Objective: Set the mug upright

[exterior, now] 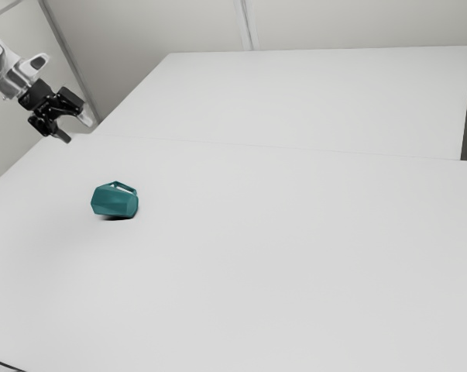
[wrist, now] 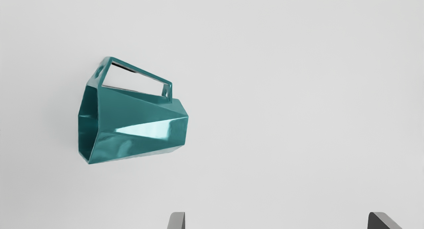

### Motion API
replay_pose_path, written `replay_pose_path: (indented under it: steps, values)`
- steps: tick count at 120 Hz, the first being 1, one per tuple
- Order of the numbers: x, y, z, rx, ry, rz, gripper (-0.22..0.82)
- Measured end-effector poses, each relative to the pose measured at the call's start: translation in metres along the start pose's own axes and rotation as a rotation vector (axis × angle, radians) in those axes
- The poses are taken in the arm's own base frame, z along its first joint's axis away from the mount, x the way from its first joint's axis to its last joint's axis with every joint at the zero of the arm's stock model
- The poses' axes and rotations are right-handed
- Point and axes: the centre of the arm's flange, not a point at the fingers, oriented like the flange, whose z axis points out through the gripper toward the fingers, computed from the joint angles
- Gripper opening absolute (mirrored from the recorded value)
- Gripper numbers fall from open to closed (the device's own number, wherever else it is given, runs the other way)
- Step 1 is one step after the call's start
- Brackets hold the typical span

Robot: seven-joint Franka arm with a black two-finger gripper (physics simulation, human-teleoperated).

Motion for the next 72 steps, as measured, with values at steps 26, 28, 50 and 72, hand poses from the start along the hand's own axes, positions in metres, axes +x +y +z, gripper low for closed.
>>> replay_pose_path:
  steps: [26,28,50,72]
  values:
    - [-0.001,-0.099,0.012,-0.137,0.03,-0.006,0.6]
    - [0.0,-0.105,0.014,-0.146,0.031,-0.004,0.6]
    - [0.008,-0.135,0.056,-0.23,0.01,0.058,0.6]
    - [0.009,-0.166,0.099,-0.292,-0.012,0.095,0.6]
